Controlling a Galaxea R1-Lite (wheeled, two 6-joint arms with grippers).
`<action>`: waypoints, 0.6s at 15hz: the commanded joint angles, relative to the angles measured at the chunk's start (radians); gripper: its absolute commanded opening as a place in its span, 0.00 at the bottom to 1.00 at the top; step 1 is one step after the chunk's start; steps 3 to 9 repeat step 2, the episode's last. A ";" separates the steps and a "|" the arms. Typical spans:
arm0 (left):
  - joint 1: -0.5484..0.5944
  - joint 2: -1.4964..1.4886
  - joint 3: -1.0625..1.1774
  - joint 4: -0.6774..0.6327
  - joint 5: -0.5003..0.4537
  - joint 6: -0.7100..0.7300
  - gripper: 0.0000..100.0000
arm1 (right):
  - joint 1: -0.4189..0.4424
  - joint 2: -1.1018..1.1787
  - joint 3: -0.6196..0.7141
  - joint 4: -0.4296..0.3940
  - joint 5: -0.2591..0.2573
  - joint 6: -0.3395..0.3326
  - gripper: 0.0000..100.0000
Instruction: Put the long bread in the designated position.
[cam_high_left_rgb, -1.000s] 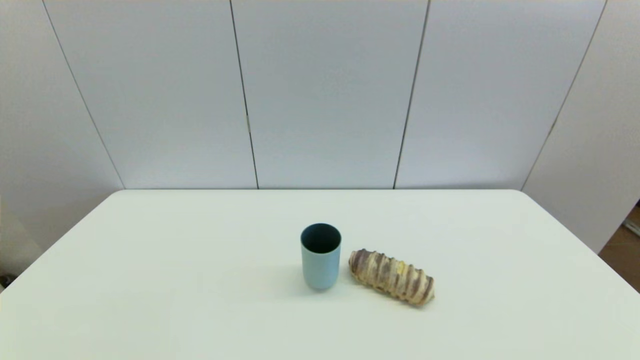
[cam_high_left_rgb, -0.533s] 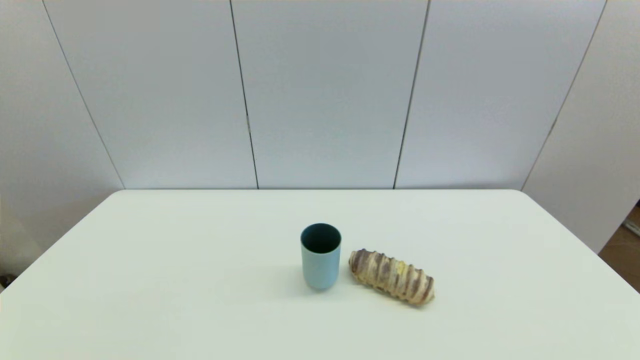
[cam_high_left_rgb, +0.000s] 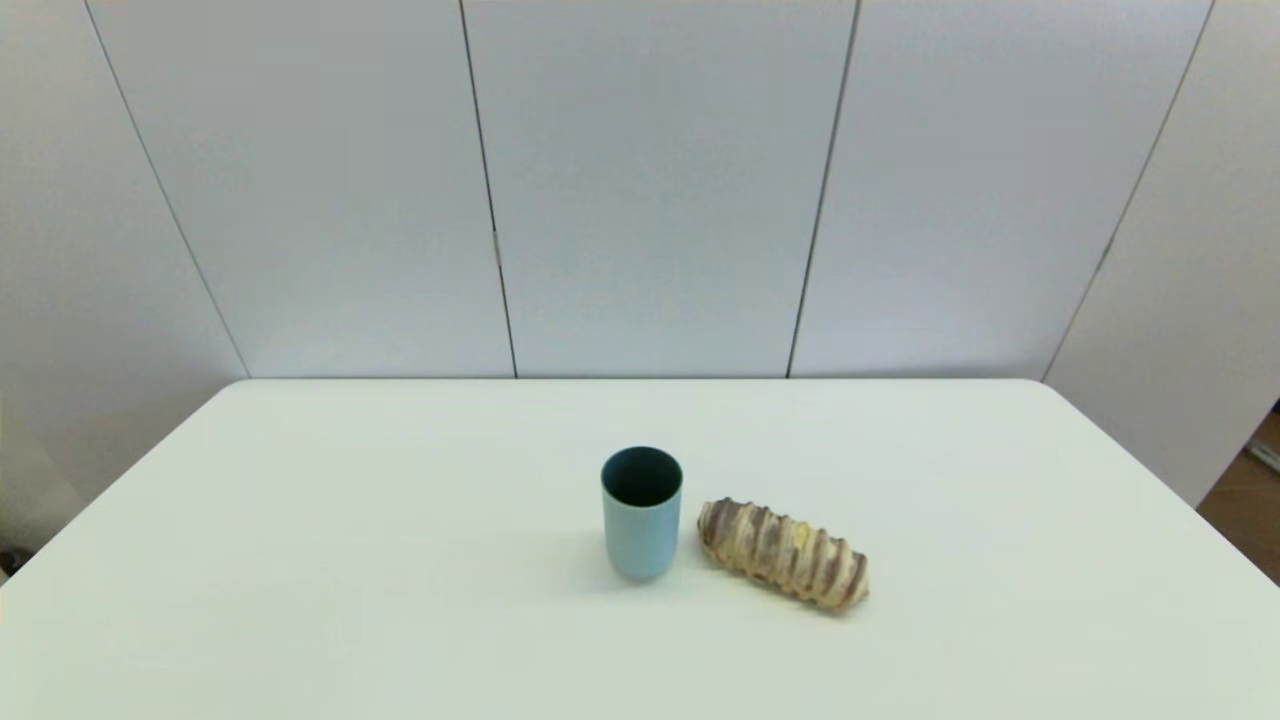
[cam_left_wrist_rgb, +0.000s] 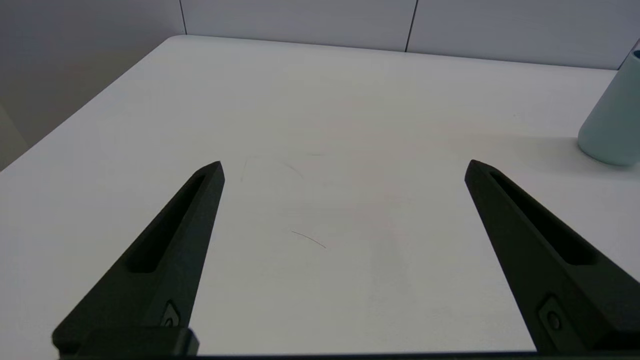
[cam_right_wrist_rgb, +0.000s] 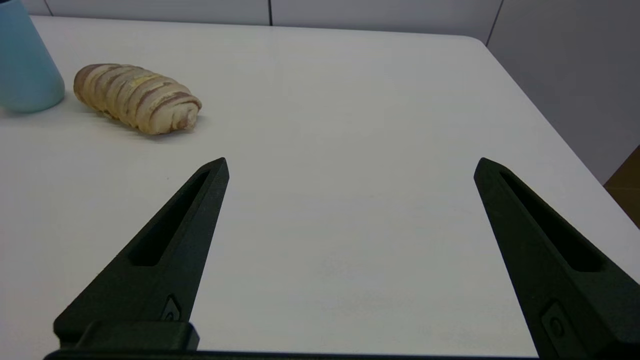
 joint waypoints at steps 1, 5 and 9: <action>0.000 0.003 0.000 0.000 0.000 -0.001 1.00 | 0.000 0.002 0.000 0.000 0.001 0.002 1.00; 0.000 0.003 0.000 0.000 0.000 -0.001 1.00 | 0.000 0.002 0.000 0.000 0.001 0.002 1.00; 0.000 0.003 0.000 0.000 0.000 -0.001 1.00 | 0.000 0.002 0.000 0.000 0.001 0.002 1.00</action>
